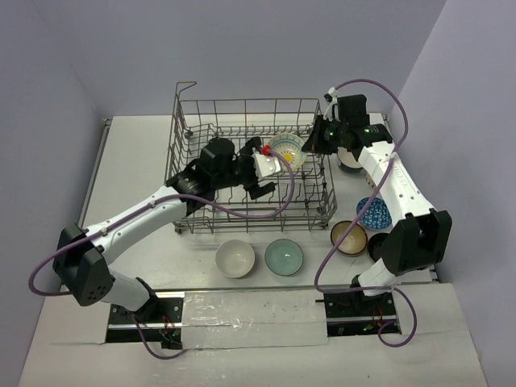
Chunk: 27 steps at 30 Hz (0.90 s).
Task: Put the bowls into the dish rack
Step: Pass from the right arm to the left
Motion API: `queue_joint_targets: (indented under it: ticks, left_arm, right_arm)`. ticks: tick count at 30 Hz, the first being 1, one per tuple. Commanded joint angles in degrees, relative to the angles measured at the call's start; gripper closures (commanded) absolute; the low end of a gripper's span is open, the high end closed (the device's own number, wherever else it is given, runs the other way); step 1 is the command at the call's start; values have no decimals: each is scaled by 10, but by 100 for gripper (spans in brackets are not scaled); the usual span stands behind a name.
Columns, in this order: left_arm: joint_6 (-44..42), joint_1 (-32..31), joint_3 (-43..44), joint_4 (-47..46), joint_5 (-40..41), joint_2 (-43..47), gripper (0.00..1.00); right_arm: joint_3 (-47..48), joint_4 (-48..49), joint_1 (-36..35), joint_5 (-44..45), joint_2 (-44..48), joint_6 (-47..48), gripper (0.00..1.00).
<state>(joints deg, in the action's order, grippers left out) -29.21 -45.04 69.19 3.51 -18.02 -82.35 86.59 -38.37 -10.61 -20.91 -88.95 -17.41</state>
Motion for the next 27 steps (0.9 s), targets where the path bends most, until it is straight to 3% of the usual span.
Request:
queue_joint_targets:
  ticks: [1, 18, 27]
  left_arm:
    - [-52, -15, 38, 6, -6, -27, 10]
    - [-89, -37, 64, 10, 42, -103, 28]
    - [-88, -39, 75, 4, 56, -121, 49]
  right_arm:
    - [36, 15, -12, -23, 15, 4, 100]
    - [24, 14, -27, -48, 26, 18, 100]
    - [24, 13, -31, -60, 25, 26, 100]
